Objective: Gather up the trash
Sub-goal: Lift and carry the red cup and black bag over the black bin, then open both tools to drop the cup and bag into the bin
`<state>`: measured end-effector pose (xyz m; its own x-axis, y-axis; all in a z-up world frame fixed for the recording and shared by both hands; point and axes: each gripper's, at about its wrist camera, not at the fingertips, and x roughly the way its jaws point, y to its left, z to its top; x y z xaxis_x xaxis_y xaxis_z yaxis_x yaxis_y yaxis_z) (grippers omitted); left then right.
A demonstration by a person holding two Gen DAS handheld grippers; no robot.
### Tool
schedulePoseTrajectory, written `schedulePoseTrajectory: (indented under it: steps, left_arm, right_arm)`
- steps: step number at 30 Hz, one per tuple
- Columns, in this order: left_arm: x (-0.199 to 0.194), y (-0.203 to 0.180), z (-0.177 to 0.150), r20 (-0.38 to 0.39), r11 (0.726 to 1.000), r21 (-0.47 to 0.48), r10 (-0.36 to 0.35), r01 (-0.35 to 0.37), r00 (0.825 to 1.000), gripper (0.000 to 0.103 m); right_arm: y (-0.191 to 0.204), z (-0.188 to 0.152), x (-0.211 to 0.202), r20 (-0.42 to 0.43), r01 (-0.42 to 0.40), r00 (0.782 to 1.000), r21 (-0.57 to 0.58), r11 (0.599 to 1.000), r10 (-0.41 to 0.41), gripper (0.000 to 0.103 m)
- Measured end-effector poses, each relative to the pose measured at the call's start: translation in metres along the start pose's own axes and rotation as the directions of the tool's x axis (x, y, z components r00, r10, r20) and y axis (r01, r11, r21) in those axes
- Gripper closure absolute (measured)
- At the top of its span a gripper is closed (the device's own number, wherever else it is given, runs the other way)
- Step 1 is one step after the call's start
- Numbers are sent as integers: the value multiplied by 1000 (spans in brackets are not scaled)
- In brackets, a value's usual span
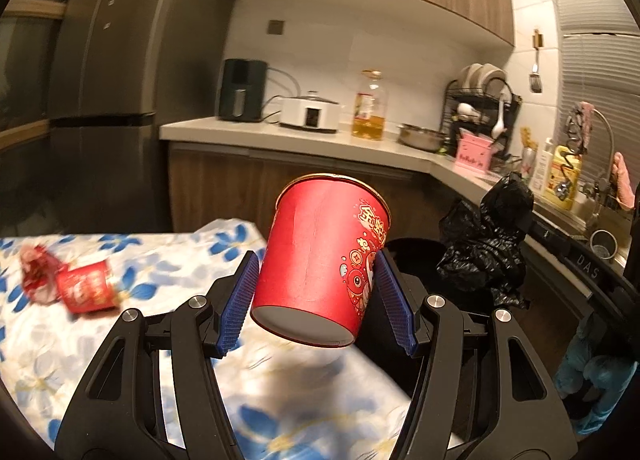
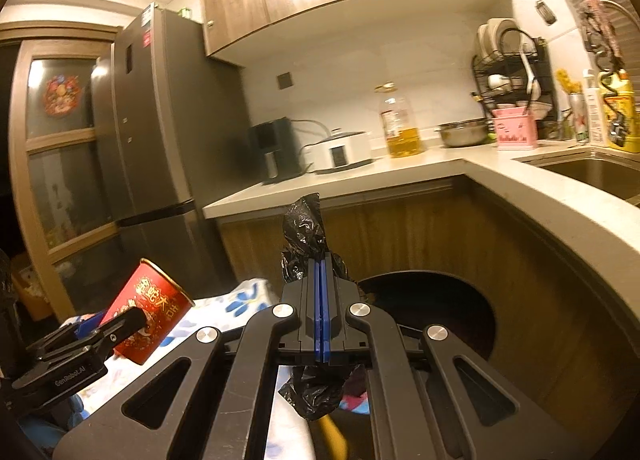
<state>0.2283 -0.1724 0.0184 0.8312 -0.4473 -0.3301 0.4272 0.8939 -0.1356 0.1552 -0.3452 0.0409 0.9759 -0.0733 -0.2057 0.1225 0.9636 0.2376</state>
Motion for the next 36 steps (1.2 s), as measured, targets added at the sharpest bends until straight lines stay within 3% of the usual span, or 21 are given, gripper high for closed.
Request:
schedulePoseTrajectory:
  steps: [6,15,36]
  left_arm:
    - [26,-36,8,14,997,2,-81,81,997,44]
    - [65,-74,7,-4,990,27,-137,137,991,44]
    - [109,-91,-4,-62,987,45,-154,157,986,44]
  right_arm:
    - [-24,4,0,14,63,998,23,998,-64,101]
    - [-49,3,11,9,118,993,32,992,-118,101]
    - [-69,-7,31,-33,116,993,61,991,-114,101]
